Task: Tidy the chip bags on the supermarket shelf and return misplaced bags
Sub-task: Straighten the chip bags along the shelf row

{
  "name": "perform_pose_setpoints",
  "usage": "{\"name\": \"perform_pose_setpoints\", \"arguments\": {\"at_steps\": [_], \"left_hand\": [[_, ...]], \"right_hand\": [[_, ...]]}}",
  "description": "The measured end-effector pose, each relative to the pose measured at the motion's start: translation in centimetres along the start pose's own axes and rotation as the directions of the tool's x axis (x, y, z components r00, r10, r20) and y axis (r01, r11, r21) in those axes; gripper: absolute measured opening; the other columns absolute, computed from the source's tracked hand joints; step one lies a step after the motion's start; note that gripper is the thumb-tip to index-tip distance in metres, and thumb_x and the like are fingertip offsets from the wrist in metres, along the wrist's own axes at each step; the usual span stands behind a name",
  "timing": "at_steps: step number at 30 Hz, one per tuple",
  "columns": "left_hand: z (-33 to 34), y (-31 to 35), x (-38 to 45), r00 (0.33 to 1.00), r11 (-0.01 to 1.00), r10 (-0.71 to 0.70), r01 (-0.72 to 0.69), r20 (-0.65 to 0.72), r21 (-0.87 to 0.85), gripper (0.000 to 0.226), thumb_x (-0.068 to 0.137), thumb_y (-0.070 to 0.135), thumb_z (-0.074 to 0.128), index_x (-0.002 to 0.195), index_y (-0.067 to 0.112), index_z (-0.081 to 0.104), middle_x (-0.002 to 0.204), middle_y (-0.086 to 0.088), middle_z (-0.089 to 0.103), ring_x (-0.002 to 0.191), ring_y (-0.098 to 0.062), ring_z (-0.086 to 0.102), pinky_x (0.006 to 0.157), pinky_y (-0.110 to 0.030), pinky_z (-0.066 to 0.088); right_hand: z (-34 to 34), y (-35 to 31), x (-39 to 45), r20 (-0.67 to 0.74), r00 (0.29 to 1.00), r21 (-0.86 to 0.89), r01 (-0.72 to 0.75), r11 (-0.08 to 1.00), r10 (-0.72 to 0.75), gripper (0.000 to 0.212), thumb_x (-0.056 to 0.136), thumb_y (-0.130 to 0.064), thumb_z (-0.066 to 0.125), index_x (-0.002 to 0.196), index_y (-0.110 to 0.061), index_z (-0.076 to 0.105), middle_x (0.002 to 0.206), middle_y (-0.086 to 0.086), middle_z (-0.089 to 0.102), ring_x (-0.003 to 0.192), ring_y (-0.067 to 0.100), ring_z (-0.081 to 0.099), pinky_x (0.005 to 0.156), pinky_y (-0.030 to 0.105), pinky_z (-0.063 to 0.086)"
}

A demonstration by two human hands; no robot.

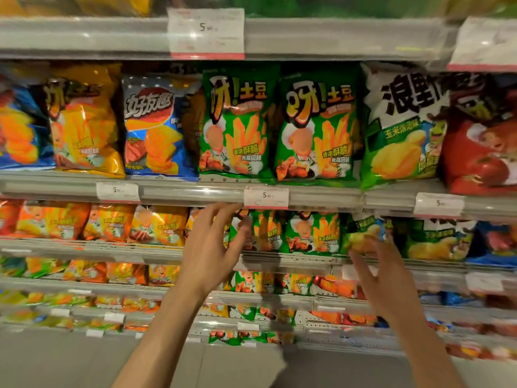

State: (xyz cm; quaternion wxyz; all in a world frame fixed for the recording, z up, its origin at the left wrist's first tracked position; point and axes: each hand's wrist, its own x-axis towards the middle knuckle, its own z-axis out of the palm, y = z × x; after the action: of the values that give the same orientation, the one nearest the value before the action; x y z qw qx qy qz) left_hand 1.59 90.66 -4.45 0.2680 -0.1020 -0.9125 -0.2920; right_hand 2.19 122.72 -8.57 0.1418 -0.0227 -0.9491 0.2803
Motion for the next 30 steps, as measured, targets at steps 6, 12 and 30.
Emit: {"name": "perform_pose_setpoints", "arguments": {"at_steps": [6, 12, 30], "left_hand": [[-0.4, 0.0, 4.0, 0.97, 0.96, 0.238, -0.229, -0.041, 0.161, 0.032, 0.094, 0.029, 0.068, 0.122, 0.014, 0.065, 0.115, -0.007, 0.058, 0.109, -0.025, 0.055, 0.084, -0.035, 0.049], [-0.2, -1.9, 6.4, 0.943, 0.914, 0.331, -0.332, 0.046, 0.234, 0.031, 0.089, 0.031, 0.071, 0.114, 0.013, 0.065, 0.104, -0.006, 0.056, 0.094, -0.027, 0.052, 0.073, -0.04, 0.046], [0.4, -3.7, 7.5, 0.924, 0.913, 0.382, -0.38, 0.014, 0.148, 0.033, 0.086, 0.037, 0.076, 0.11, 0.016, 0.066, 0.099, -0.003, 0.056, 0.09, -0.024, 0.051, 0.071, -0.033, 0.041]], "right_hand": [[-2.8, -2.4, 2.7, -0.175, 0.973, -0.104, 0.131, 0.986, -0.148, 0.041, 0.095, -0.039, 0.061, 0.127, -0.012, 0.064, 0.107, 0.009, 0.065, 0.094, 0.029, 0.067, 0.074, 0.037, 0.057], [-1.6, -9.2, 6.0, -0.26, 0.834, -0.067, 0.486, 0.871, -0.486, 0.02, 0.093, -0.02, 0.072, 0.109, -0.009, 0.069, 0.092, -0.001, 0.06, 0.082, 0.015, 0.059, 0.075, 0.034, 0.055], [2.8, -12.5, 7.5, -0.221, 0.838, 0.105, 0.53, 0.842, -0.5, 0.024, 0.087, -0.019, 0.079, 0.108, -0.011, 0.069, 0.087, -0.003, 0.052, 0.079, 0.009, 0.049, 0.073, 0.029, 0.049]]}}
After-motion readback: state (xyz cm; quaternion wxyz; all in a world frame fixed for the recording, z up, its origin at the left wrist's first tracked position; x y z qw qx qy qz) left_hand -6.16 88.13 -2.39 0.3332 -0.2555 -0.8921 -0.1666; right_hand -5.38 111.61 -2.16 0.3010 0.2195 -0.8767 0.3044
